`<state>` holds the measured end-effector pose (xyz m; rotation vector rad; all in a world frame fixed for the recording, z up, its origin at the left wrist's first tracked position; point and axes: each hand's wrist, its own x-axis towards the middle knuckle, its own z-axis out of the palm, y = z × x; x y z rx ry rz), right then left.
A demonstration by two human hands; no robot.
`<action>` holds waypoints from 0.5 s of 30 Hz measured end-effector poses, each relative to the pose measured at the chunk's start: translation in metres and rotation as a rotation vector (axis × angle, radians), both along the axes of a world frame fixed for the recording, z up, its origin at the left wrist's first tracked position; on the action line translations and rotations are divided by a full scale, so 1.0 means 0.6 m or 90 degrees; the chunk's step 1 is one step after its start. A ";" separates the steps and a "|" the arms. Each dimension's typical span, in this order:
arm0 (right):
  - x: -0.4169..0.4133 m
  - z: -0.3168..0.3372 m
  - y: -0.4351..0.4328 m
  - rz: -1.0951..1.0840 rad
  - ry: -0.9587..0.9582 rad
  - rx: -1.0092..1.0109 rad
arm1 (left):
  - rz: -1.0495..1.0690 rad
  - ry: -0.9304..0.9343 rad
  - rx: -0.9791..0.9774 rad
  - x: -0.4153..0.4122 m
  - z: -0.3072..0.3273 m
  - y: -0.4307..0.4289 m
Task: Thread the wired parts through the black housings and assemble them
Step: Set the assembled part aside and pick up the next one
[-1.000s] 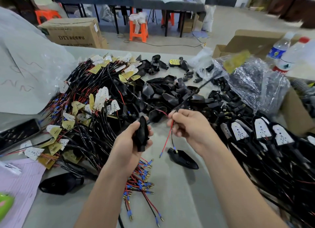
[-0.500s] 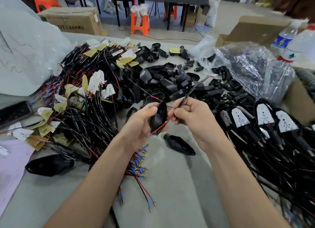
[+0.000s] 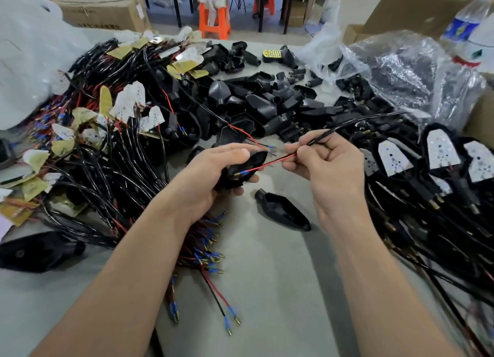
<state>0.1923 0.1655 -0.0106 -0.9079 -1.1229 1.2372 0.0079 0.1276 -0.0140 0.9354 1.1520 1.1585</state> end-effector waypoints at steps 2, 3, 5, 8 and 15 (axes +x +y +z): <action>0.002 -0.003 -0.003 -0.003 0.000 0.009 | 0.007 0.001 -0.004 0.001 -0.001 0.001; 0.003 -0.004 -0.004 -0.003 -0.005 0.019 | 0.007 0.002 -0.007 0.002 -0.001 0.000; 0.001 -0.004 -0.007 0.001 -0.015 0.040 | 0.006 0.008 -0.010 0.002 -0.001 -0.002; -0.002 -0.002 -0.011 0.036 -0.005 0.040 | 0.035 0.040 0.010 0.005 -0.003 -0.003; 0.002 0.007 -0.019 0.178 0.087 -0.039 | 0.123 0.096 0.069 0.018 -0.002 -0.011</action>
